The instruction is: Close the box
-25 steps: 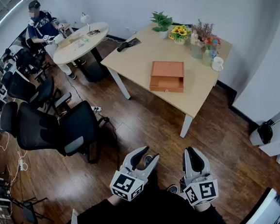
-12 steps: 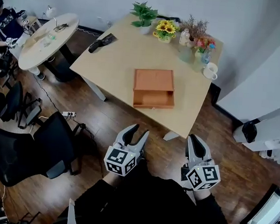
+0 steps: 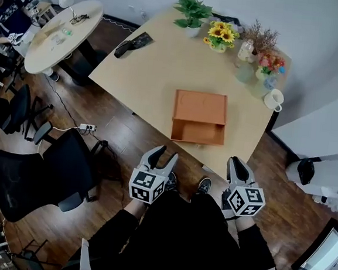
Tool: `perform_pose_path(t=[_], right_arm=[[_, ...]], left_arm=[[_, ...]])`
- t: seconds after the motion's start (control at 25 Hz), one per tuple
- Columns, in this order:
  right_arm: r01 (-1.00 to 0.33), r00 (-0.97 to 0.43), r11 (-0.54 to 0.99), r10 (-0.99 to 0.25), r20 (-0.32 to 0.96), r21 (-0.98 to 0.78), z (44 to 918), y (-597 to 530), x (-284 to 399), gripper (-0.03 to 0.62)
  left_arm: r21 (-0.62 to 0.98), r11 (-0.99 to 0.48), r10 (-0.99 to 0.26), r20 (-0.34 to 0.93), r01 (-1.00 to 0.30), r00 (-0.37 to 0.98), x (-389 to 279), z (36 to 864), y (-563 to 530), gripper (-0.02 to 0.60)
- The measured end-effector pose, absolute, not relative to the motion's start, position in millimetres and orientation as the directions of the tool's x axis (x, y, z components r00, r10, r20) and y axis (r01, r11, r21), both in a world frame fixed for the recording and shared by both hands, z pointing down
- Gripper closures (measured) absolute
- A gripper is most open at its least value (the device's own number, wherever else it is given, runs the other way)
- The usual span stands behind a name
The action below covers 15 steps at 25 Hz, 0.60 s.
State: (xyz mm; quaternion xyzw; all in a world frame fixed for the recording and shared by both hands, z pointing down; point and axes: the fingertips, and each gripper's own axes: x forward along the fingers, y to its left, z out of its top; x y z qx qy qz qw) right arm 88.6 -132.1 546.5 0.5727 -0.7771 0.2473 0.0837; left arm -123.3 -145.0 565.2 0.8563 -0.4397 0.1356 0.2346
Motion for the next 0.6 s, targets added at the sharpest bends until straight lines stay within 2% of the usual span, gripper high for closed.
perform_pose_path(t=[0.04, 0.12, 0.2, 0.24, 0.36, 0.44, 0.48, 0.52, 0.56, 0.6], right_arm=[[-0.933, -0.344, 0.245, -0.823, 0.452, -0.264, 565.1, -138.9, 92.0, 0.546], [-0.931, -0.355, 0.335, -0.755, 0.551, -0.142, 610.0, -148.5, 99.9, 0.452], [-0.892, -0.351, 0.451, -0.673, 0.651, -0.014, 658.4, -157.9, 104.5, 0.364], [-0.866, -0.348, 0.5, -0.636, 0.689, 0.024, 679.6, -163.0, 104.2, 0.355], [-0.819, -0.326, 0.568, -0.58, 0.747, 0.083, 717.8, -175.3, 98.2, 0.353], [-0.818, -0.311, 0.566, -0.588, 0.747, 0.105, 722.4, -182.9, 95.1, 0.368], [-0.819, -0.308, 0.562, -0.599, 0.739, 0.115, 721.3, -187.2, 93.8, 0.402], [-0.819, -0.31, 0.561, -0.609, 0.73, 0.119, 719.6, -190.5, 92.1, 0.432], [-0.82, -0.317, 0.56, -0.616, 0.721, 0.118, 718.0, -192.4, 90.0, 0.46], [-0.821, -0.325, 0.559, -0.621, 0.713, 0.113, 717.1, -193.6, 88.2, 0.495]], left_arm=[[0.263, -0.504, -0.688, 0.453, -0.823, 0.567, -124.6, 571.2, -149.0, 0.42], [0.155, -0.547, -0.663, 0.52, -0.823, 0.539, -130.2, 601.0, -159.0, 0.42], [-0.016, -0.636, -0.617, 0.611, -0.772, 0.496, -134.9, 647.7, -174.4, 0.417], [-0.078, -0.688, -0.581, 0.655, -0.721, 0.483, -133.5, 671.7, -180.4, 0.416], [-0.14, -0.798, -0.46, 0.77, -0.586, 0.443, -126.3, 723.4, -184.2, 0.374], [-0.137, -0.795, -0.457, 0.776, -0.591, 0.435, -122.5, 729.9, -189.3, 0.374], [-0.132, -0.778, -0.474, 0.765, -0.614, 0.436, -120.8, 728.2, -194.3, 0.377], [-0.127, -0.756, -0.494, 0.755, -0.642, 0.432, -120.3, 726.1, -199.2, 0.397], [-0.121, -0.735, -0.51, 0.747, -0.667, 0.427, -120.7, 724.5, -203.3, 0.451], [-0.114, -0.718, -0.521, 0.741, -0.686, 0.423, -121.1, 723.7, -206.3, 0.46]])
